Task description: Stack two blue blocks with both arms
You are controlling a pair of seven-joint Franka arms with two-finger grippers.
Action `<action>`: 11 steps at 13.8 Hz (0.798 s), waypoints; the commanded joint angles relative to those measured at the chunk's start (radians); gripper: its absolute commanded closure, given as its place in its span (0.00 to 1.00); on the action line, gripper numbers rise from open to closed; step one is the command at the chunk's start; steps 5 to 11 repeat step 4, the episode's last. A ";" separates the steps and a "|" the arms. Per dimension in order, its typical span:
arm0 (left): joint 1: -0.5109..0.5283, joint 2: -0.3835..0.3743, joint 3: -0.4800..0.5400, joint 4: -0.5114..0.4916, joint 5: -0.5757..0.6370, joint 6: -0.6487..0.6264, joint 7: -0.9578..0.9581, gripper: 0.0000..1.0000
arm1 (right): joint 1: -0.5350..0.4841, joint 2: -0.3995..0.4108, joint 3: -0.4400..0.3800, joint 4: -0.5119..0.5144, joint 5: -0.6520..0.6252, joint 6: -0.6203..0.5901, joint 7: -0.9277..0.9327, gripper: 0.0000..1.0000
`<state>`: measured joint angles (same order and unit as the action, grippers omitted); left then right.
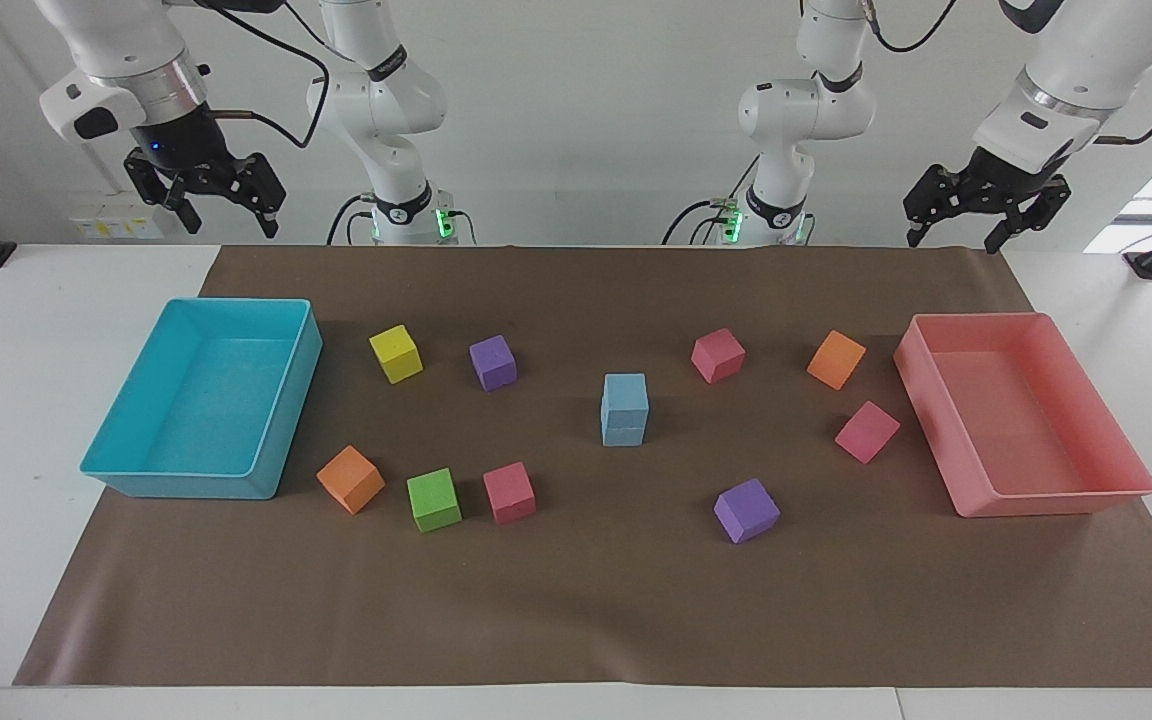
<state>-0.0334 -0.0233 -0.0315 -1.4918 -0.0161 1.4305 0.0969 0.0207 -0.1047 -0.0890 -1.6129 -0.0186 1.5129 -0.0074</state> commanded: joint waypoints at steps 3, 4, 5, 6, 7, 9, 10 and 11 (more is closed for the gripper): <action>0.004 -0.027 -0.002 -0.028 -0.015 -0.002 -0.009 0.00 | 0.002 -0.027 0.006 -0.041 -0.020 0.026 -0.048 0.00; 0.007 -0.027 -0.002 -0.028 -0.015 -0.005 -0.009 0.00 | 0.004 -0.027 0.006 -0.041 -0.020 0.026 -0.058 0.00; 0.007 -0.027 -0.002 -0.028 -0.015 -0.005 -0.009 0.00 | 0.004 -0.027 0.006 -0.041 -0.020 0.026 -0.058 0.00; 0.007 -0.027 -0.002 -0.028 -0.015 -0.005 -0.009 0.00 | 0.004 -0.027 0.006 -0.041 -0.020 0.026 -0.058 0.00; 0.007 -0.027 -0.002 -0.028 -0.015 -0.005 -0.009 0.00 | 0.004 -0.027 0.006 -0.041 -0.020 0.026 -0.058 0.00; 0.007 -0.027 -0.002 -0.028 -0.015 -0.005 -0.009 0.00 | 0.004 -0.027 0.006 -0.041 -0.020 0.026 -0.058 0.00; 0.007 -0.027 -0.002 -0.028 -0.015 -0.005 -0.009 0.00 | 0.004 -0.027 0.006 -0.041 -0.020 0.026 -0.058 0.00; 0.007 -0.027 -0.002 -0.028 -0.015 -0.005 -0.009 0.00 | 0.004 -0.027 0.006 -0.041 -0.020 0.026 -0.058 0.00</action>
